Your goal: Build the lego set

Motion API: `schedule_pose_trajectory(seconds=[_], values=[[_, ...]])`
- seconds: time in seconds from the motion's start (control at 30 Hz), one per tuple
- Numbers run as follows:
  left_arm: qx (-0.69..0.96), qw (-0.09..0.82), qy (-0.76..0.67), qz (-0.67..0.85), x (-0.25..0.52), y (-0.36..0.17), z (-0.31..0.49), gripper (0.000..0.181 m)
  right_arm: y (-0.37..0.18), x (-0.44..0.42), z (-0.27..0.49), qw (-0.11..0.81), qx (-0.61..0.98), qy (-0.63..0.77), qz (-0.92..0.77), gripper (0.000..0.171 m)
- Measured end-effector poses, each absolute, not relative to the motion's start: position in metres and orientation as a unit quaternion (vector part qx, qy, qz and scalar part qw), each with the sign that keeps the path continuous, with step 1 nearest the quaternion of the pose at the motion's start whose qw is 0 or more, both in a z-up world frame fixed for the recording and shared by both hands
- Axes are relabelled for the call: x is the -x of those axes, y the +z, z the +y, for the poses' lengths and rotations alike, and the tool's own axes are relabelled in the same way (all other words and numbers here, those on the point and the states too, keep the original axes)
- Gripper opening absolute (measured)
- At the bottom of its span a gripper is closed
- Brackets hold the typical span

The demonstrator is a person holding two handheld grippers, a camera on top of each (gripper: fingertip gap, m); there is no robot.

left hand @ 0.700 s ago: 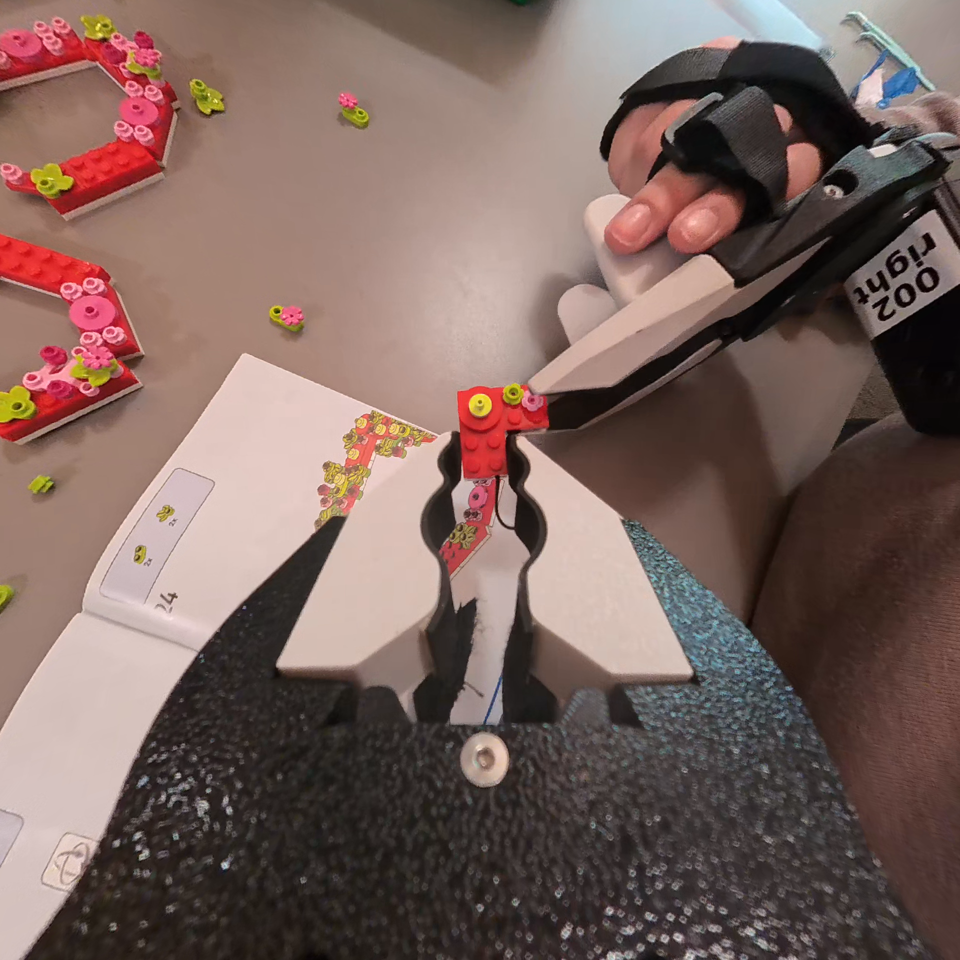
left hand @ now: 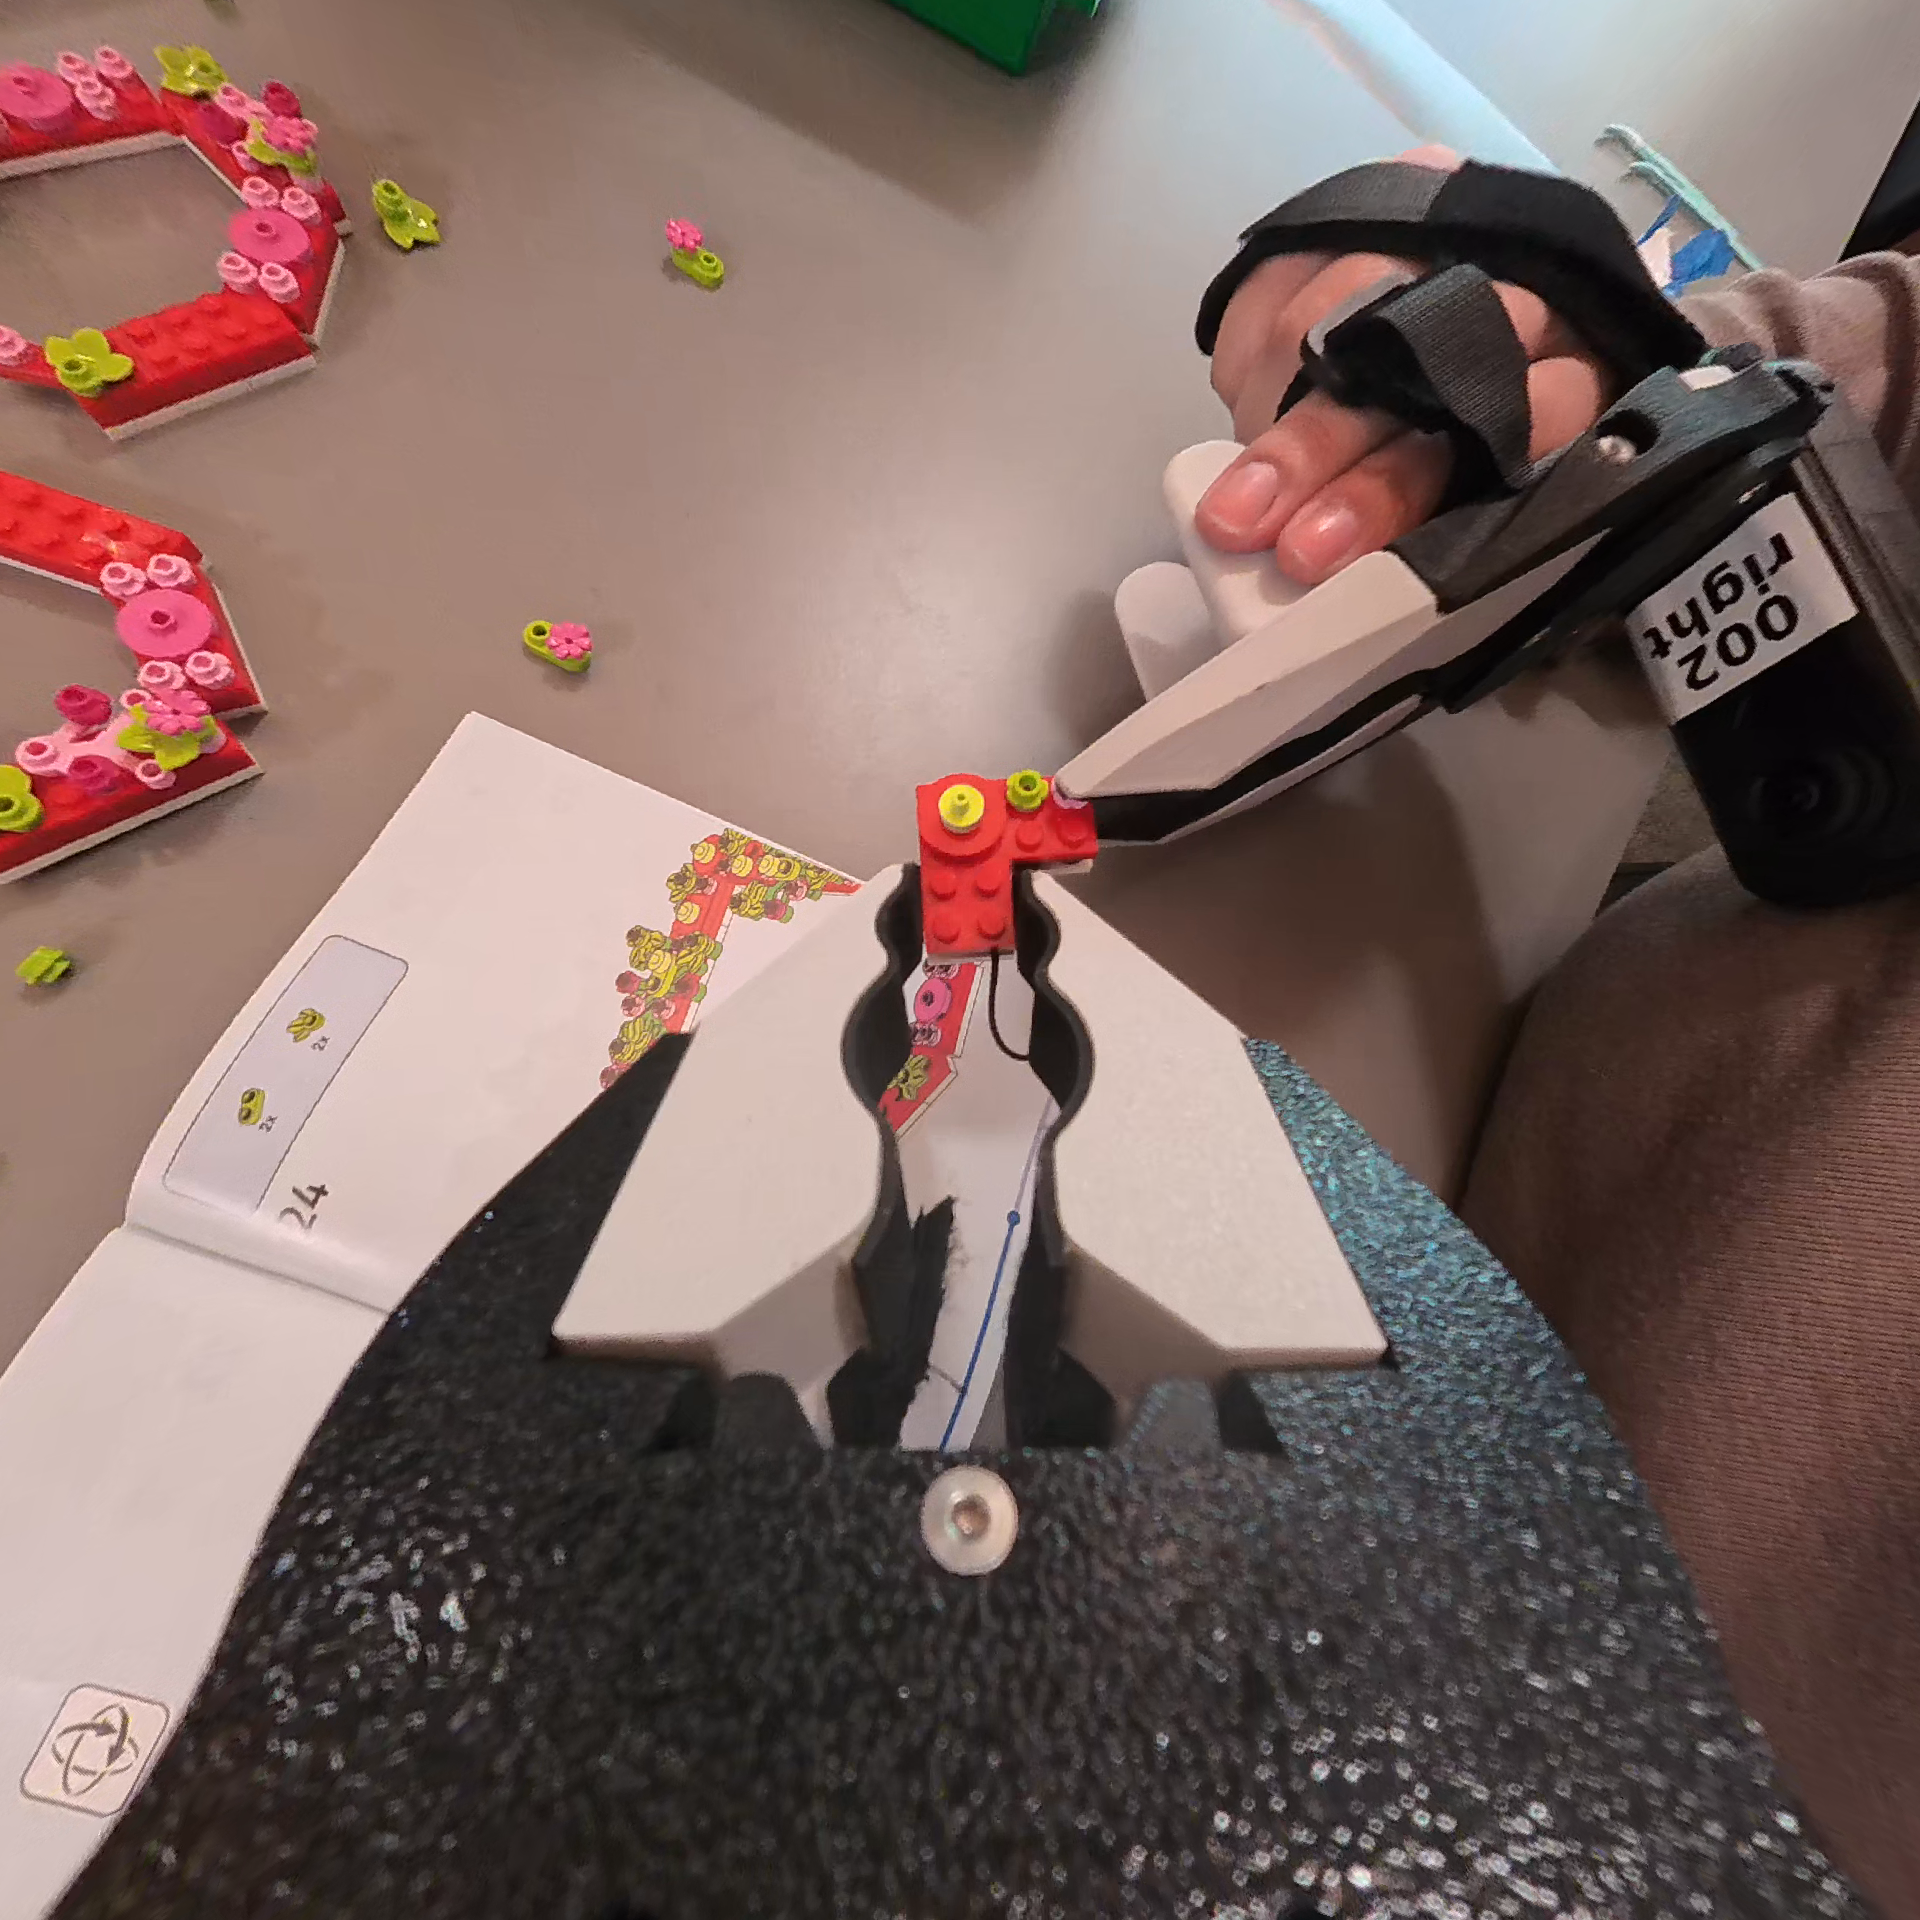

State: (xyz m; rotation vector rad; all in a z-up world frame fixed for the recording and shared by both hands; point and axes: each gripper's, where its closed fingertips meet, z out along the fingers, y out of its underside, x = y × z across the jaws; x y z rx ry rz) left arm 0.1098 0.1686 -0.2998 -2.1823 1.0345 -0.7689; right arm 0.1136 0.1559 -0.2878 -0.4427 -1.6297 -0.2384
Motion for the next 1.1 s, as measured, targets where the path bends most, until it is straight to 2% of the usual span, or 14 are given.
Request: schedule_pose_trajectory(seconds=[0.47,0.5,0.57,0.73,0.9,1.03,1.1], values=[[0.824,0.305,-0.296,0.374,-0.110,-0.299,0.177,0.016,-0.287,-0.113,0.164,0.664,0.223,-0.101,-0.707,0.012],[0.824,0.303,-0.301,0.372,-0.111,-0.300,0.178,0.016,-0.288,-0.114,0.165,0.662,0.224,-0.099,-0.708,0.013],[0.826,0.304,-0.302,0.368,-0.112,-0.303,0.181,0.016,-0.290,-0.117,0.166,0.658,0.228,-0.092,-0.712,0.027],[0.827,0.304,-0.298,0.367,-0.115,-0.308,0.195,0.016,-0.298,-0.129,0.176,0.645,0.225,-0.094,-0.725,0.031],[0.821,0.284,-0.298,0.395,-0.136,-0.315,0.212,0.016,-0.306,-0.154,0.200,0.624,0.250,-0.111,-0.732,0.045],[0.816,0.239,-0.323,0.415,-0.154,-0.320,0.213,0.016,-0.303,-0.152,0.202,0.623,0.276,-0.096,-0.726,0.049],[0.813,0.219,-0.330,0.426,-0.159,-0.322,0.210,0.016,-0.305,-0.152,0.206,0.619,0.276,-0.115,-0.726,0.042]])
